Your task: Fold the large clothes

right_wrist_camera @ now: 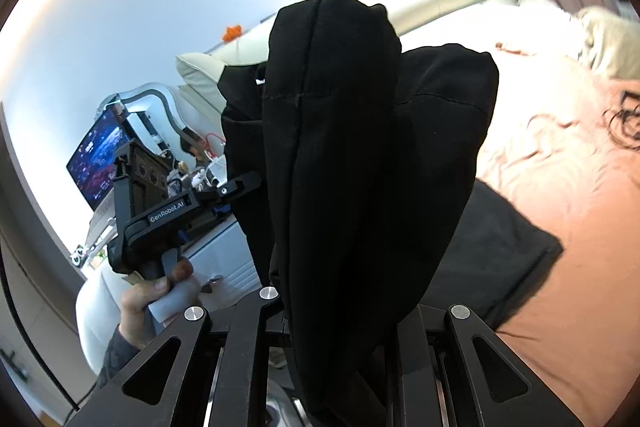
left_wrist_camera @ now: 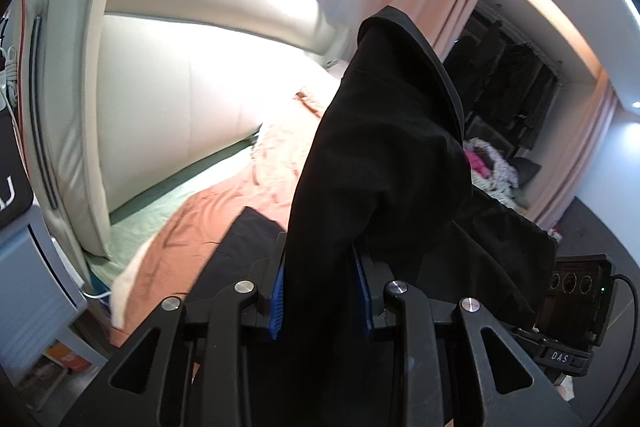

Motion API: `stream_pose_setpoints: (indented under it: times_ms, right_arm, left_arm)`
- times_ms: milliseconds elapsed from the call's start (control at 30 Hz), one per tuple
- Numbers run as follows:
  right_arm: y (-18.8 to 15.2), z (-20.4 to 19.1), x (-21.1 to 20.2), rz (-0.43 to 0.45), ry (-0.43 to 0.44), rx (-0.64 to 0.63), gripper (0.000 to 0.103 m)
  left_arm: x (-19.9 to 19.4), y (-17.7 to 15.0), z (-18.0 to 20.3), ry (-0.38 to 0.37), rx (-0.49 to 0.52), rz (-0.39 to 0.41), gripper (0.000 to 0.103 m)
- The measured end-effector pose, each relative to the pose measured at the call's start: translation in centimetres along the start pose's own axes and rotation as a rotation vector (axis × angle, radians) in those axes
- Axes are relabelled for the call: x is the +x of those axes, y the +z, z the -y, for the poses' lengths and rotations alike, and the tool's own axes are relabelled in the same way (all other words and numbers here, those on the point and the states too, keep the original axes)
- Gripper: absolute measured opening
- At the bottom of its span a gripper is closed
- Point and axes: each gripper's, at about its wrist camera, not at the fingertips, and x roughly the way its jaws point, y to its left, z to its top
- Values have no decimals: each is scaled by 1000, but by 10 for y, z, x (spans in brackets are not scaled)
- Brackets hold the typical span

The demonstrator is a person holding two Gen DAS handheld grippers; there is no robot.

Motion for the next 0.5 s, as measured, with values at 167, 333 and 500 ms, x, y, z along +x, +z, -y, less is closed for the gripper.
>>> stream_pose_setpoints:
  times_ms: [167,333,500]
  right_arm:
    - [-2,31,36,-47,35,44,17]
    - [-6,78,72,-97,54,118,17]
    - [-9,132,91,-124,35,167,17]
  left_arm:
    - [33,7,-19,64,-16,-47,30]
    - [81,9,-27,103,-18,-104,30]
    - [136,3,-26,128,-13,-159,30]
